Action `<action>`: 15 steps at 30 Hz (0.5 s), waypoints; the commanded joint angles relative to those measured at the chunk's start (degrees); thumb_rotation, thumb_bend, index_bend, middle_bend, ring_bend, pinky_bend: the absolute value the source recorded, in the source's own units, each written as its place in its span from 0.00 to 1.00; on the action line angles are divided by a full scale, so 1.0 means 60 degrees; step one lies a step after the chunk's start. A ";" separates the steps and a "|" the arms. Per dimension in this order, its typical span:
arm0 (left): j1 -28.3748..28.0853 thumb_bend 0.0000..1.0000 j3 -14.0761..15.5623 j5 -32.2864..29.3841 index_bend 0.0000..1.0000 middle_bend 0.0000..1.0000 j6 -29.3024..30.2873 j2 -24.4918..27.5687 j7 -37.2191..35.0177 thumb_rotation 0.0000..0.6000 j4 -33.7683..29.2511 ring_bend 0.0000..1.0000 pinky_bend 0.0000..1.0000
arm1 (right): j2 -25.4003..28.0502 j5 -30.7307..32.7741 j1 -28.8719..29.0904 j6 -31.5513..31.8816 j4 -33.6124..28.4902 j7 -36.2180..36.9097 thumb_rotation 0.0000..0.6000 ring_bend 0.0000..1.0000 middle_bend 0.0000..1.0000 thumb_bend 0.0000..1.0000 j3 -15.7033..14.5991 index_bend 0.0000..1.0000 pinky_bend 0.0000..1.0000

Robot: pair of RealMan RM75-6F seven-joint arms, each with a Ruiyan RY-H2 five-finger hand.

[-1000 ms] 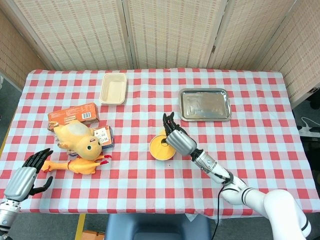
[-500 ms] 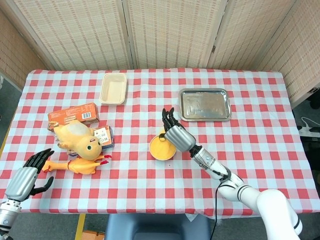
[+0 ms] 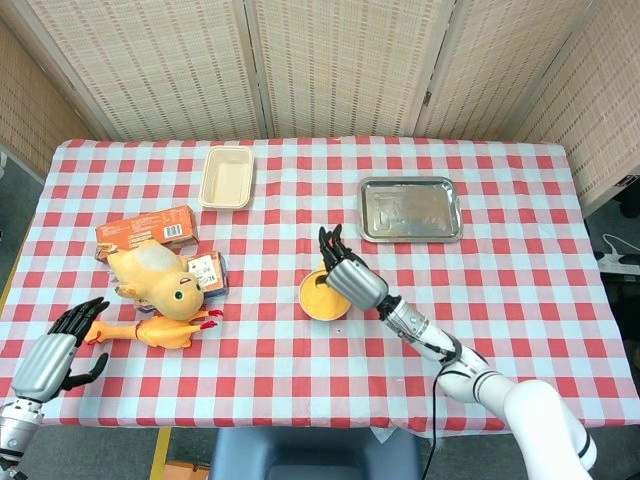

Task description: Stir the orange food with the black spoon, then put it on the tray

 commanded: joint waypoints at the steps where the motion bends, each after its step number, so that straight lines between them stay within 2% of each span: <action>1: -0.0007 0.45 0.0004 0.0009 0.00 0.00 -0.0008 0.0000 0.0017 1.00 -0.0017 0.00 0.09 | 0.0205 -0.0131 -0.0104 0.0189 -0.0340 0.0010 1.00 0.13 0.31 0.37 -0.0156 0.99 0.26; 8: 0.0017 0.45 0.0035 0.0087 0.00 0.00 0.0069 0.0010 0.0116 1.00 -0.0096 0.00 0.09 | 0.0594 -0.0346 -0.0248 0.0405 -0.1374 -0.0148 1.00 0.13 0.31 0.37 -0.0340 0.99 0.26; 15: 0.0039 0.45 0.0051 0.0140 0.00 0.00 0.0142 0.0046 0.0084 1.00 -0.0121 0.00 0.09 | 0.0800 -0.0461 -0.0140 0.0368 -0.1611 -0.0661 1.00 0.13 0.31 0.37 -0.0218 1.00 0.27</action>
